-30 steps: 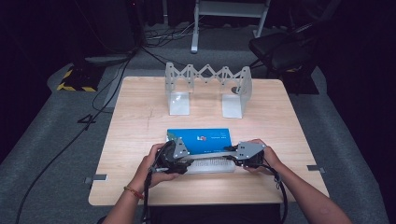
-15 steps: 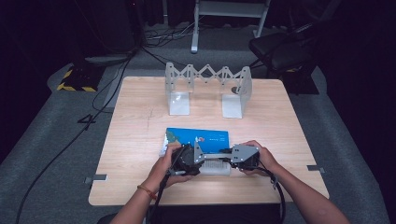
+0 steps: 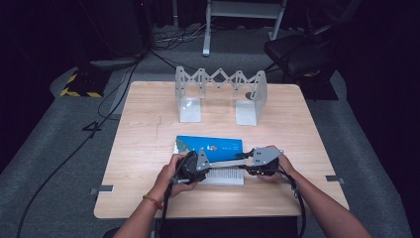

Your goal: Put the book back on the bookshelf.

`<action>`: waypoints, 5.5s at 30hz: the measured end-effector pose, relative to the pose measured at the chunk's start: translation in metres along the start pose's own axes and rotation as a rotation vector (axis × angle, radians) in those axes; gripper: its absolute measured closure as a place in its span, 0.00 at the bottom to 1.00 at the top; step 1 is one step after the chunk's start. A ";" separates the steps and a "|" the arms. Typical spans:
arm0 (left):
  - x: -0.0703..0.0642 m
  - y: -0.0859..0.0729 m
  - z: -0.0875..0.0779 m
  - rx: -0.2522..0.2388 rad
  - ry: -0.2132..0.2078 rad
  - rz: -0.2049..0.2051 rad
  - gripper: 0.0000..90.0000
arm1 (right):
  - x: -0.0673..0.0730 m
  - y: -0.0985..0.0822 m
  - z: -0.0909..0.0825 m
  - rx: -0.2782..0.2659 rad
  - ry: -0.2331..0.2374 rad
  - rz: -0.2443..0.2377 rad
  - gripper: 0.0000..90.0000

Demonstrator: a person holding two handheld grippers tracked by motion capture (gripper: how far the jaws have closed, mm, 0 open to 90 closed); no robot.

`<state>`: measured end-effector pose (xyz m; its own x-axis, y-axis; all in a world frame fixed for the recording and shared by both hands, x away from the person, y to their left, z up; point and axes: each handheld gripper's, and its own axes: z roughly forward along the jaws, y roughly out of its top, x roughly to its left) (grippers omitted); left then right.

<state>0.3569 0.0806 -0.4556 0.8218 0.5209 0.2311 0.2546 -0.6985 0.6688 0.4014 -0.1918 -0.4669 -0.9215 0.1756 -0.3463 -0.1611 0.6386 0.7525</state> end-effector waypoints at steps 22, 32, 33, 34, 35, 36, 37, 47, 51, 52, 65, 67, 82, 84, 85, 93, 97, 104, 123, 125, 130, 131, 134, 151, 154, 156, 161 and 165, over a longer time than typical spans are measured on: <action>-0.004 0.004 -0.002 -0.093 0.013 0.003 0.72 | 0.016 0.046 -0.024 0.071 -0.041 -0.054 0.80; 0.008 -0.007 -0.011 -0.187 -0.021 -0.041 0.76 | -0.022 0.003 -0.057 -0.081 -0.102 0.191 0.44; 0.008 -0.007 -0.011 -0.187 -0.021 -0.041 0.76 | -0.022 0.003 -0.057 -0.081 -0.102 0.191 0.44; 0.009 -0.008 -0.012 -0.198 -0.019 -0.049 0.76 | -0.027 -0.006 -0.058 -0.068 -0.124 0.215 0.44; 0.011 -0.009 -0.014 -0.213 -0.023 -0.065 0.76 | -0.037 -0.020 -0.057 -0.041 -0.137 0.293 0.42; 0.012 -0.010 -0.015 -0.217 -0.025 -0.065 0.76 | -0.040 -0.025 -0.054 -0.016 -0.142 0.315 0.42; 0.012 -0.010 -0.015 -0.217 -0.025 -0.065 0.76 | -0.041 -0.030 -0.049 0.012 -0.155 0.316 0.43; 0.017 -0.015 -0.019 -0.244 -0.049 -0.092 0.76 | -0.033 -0.052 0.003 0.132 -0.048 0.341 0.42; 0.020 -0.016 -0.022 -0.268 -0.051 -0.119 0.76 | -0.030 -0.044 0.000 0.074 -0.056 0.329 0.45; 0.020 -0.016 -0.022 -0.268 -0.051 -0.119 0.76 | -0.030 -0.044 0.000 0.074 -0.056 0.329 0.45; 0.001 0.012 -0.026 -0.383 -0.117 -0.143 0.79 | -0.046 -0.006 -0.060 -0.205 -0.184 0.396 0.52; 0.001 0.013 -0.027 -0.379 -0.114 -0.134 0.79 | -0.046 -0.004 -0.061 -0.205 -0.189 0.390 0.52; -0.009 -0.004 -0.028 -0.359 -0.092 -0.151 0.64 | -0.037 0.012 -0.046 -0.202 -0.111 0.362 0.48; -0.007 -0.006 -0.029 -0.357 -0.089 -0.144 0.68 | -0.034 0.011 -0.042 -0.202 -0.107 0.345 0.48; -0.005 -0.006 -0.031 -0.370 -0.091 -0.146 0.71 | -0.034 0.011 -0.042 -0.207 -0.107 0.347 0.48; 0.006 -0.002 -0.031 -0.424 -0.129 -0.194 0.74 | -0.035 0.025 -0.047 -0.252 -0.106 0.299 0.50; 0.014 0.000 -0.035 -0.464 -0.159 -0.213 0.75 | -0.039 0.043 -0.048 -0.262 -0.109 0.268 0.51; 0.016 0.002 -0.038 -0.459 -0.166 -0.201 0.74 | -0.043 0.049 -0.046 -0.298 -0.102 0.289 0.51; 0.014 -0.032 -0.054 -0.436 -0.009 -0.274 0.63 | -0.024 0.098 0.003 -0.252 -0.101 0.230 0.45; 0.017 -0.035 -0.047 -0.430 -0.020 -0.281 0.63 | -0.025 0.095 0.006 -0.253 -0.092 0.249 0.43; 0.025 -0.036 -0.037 -0.425 -0.088 -0.308 0.73 | -0.034 0.084 0.010 -0.241 -0.083 0.312 0.42; 0.026 -0.034 -0.036 -0.429 -0.107 -0.310 0.73 | -0.035 0.082 0.010 -0.240 -0.086 0.320 0.41; 0.027 -0.033 -0.033 -0.447 -0.134 -0.323 0.75 | -0.039 0.075 0.006 -0.243 -0.071 0.326 0.39; 0.003 0.029 0.017 -0.477 -0.285 -0.212 0.77 | -0.038 0.029 -0.070 -0.243 -0.218 0.294 0.39; 0.001 0.032 0.015 -0.475 -0.274 -0.188 0.75 | -0.035 0.021 -0.081 -0.260 -0.238 0.329 0.41; 0.001 0.031 0.008 -0.470 -0.269 -0.180 0.73 | -0.033 0.019 -0.082 -0.271 -0.245 0.343 0.43; -0.006 0.022 -0.010 -0.435 -0.229 -0.121 0.64 | -0.021 0.023 -0.073 -0.261 -0.207 0.329 0.44; -0.015 0.015 -0.021 -0.419 -0.231 -0.089 0.59 | -0.009 0.025 -0.058 -0.212 -0.150 0.283 0.51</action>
<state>0.3383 0.0726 -0.4343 0.9098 0.4141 0.0291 0.1408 -0.3737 0.9168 0.3851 -0.2211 -0.4120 -0.8804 0.4406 -0.1752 0.0078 0.3829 0.9238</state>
